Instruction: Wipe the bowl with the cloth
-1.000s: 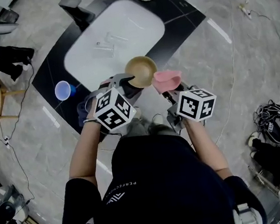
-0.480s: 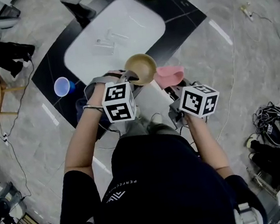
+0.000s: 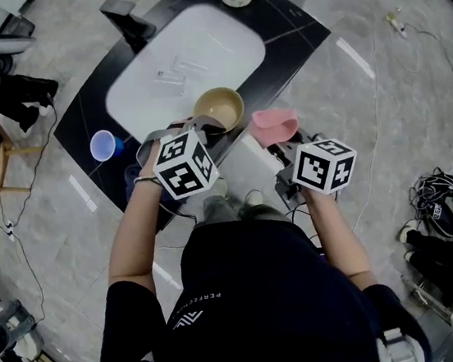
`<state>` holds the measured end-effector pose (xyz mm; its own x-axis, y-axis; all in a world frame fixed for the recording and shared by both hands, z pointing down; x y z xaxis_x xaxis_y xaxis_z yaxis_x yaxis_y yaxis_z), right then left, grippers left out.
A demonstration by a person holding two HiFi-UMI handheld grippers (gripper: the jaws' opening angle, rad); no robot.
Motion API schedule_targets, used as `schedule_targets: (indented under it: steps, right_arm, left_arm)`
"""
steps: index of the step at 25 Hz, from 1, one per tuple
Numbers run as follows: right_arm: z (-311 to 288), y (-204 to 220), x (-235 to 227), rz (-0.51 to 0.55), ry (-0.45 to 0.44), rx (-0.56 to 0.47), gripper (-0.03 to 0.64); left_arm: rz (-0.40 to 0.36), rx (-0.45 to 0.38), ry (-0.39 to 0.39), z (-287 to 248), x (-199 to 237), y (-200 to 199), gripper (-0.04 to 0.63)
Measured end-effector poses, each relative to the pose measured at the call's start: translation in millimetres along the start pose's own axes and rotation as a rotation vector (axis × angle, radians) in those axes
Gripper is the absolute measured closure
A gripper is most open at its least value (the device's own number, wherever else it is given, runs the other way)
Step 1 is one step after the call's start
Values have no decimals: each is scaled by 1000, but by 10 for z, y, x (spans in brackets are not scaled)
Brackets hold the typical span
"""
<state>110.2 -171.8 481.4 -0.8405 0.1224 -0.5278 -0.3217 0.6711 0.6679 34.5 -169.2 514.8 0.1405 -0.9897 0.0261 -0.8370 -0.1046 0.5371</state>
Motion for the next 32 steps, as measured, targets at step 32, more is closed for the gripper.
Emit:
schedule_targets:
  steps: [32]
  right_arm:
    - [190, -443, 1246, 772, -246, -133, 568]
  left_arm:
    - [489, -957, -89, 1381, -113, -290, 580]
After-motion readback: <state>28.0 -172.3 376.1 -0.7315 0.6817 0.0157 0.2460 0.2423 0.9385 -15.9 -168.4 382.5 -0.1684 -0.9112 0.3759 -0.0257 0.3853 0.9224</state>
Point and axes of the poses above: the fingertips, and each gripper's own axes: z backward along the fingers, x to its left, y out of its underside, the point moved 1 cm from there along z, backward along the fingers, and after that the axes turned 14 degrees about y, right-handed, at the moved point
